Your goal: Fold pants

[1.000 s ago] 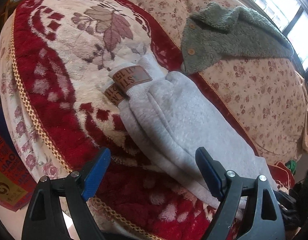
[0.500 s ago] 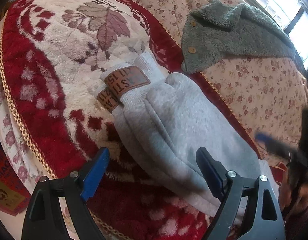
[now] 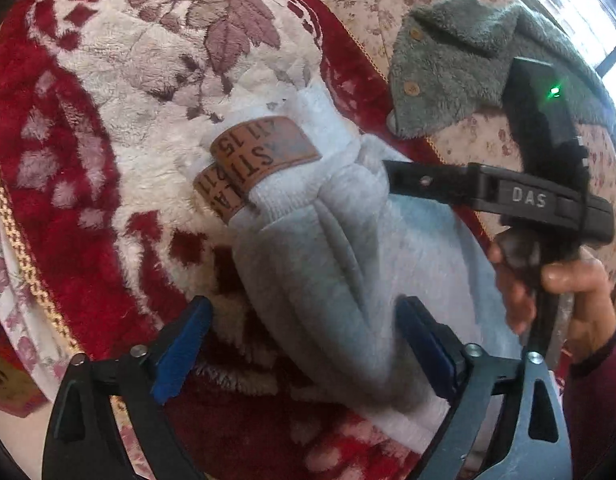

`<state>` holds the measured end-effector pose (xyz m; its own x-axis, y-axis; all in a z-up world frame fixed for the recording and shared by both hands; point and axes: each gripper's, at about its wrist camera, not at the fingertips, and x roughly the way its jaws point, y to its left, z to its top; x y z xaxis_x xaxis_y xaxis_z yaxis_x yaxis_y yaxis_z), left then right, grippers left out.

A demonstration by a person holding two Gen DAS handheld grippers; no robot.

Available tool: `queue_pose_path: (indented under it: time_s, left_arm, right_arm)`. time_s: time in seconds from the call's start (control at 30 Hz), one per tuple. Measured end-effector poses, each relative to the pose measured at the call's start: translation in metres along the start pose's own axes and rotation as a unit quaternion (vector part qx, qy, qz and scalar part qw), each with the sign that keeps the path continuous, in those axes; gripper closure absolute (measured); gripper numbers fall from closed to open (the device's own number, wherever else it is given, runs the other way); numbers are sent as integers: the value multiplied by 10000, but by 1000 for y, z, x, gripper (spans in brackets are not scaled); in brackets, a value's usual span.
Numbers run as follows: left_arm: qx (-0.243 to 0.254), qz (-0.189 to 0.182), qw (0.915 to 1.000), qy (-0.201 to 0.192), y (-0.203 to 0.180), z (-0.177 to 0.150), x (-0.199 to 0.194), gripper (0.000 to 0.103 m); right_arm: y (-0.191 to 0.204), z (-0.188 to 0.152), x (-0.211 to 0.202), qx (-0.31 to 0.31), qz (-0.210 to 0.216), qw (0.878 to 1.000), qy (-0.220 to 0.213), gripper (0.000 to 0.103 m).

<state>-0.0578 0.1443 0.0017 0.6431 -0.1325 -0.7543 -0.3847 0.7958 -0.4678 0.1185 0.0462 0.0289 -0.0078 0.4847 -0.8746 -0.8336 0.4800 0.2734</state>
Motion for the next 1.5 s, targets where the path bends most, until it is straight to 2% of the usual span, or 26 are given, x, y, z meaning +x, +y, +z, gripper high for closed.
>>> queue_pose_path:
  time_s: [0.1, 0.2, 0.23, 0.27, 0.3, 0.33, 0.37, 0.4, 0.43, 0.47, 0.53, 0.6, 0.93, 1.1, 1.27, 1.37, 1.5]
  left_arm:
    - [-10, 2, 10000, -29, -3, 1, 6, 2]
    - [-39, -36, 9999, -113, -4, 3, 10, 2]
    - [-40, -94, 9998, -147, -4, 3, 10, 3]
    - [-67, -203, 9996, -204, -4, 4, 11, 11]
    - [-89, -233, 9994, -251, -3, 5, 11, 30]
    - [-119, -190, 9993, -284, -2, 6, 11, 36]
    - [-165, -221, 9991, -320, 1, 7, 10, 55]
    - [-246, -488, 9981, -294, 4, 8, 11, 76]
    - [-277, -813, 9960, -262, 8, 9, 14, 77]
    - [-336, -878, 9953, -252, 10, 10, 14, 77]
    - [-235, -862, 9955, -317, 6, 10, 9, 78]
    - [-41, -843, 9954, -448, -3, 11, -2, 79]
    - [538, -1093, 9878, -971, -42, 14, -56, 79]
    - [1065, -973, 9813, -1275, -76, 4, -82, 79]
    - [1770, -933, 9661, -1634, -127, -13, -106, 79]
    - [2122, -999, 9567, -1727, -158, -28, -113, 79]
    - [2446, -1019, 9482, -1755, -189, -48, -113, 79]
  right_arm:
    - [-6, 6, 10, -32, 241, 9995, 182, 8]
    - [-7, 5, 21, -67, 306, 9990, 303, 10]
    - [-6, 3, 24, -84, 438, 9985, 325, 21]
    - [-5, 2, 25, -97, 484, 9983, 310, 25]
    - [-3, 0, 24, -155, 442, 9986, 252, 26]
    - [-2, 0, 23, -199, 444, 9986, 227, 31]
    - [-1, -1, 20, -254, 413, 9986, 206, 35]
    - [1, 0, 18, -300, 383, 9986, 198, 42]
    - [3, 1, 13, -366, 344, 9986, 178, 52]
    - [6, 2, 9, -462, 280, 9984, 161, 57]
    - [12, 4, 2, -605, 148, 9979, 159, 68]
    - [19, 4, -7, -740, 100, 9972, 105, 72]
    - [40, 4, -85, -848, 33, 9951, -505, 73]
    - [51, -9, -125, -899, -72, 9923, -854, 73]
    - [43, -34, -174, -724, 11, 9894, -1261, 73]
    - [36, -57, -207, -608, -21, 9866, -1513, 73]
    - [20, -91, -236, -364, -117, 9846, -1707, 73]
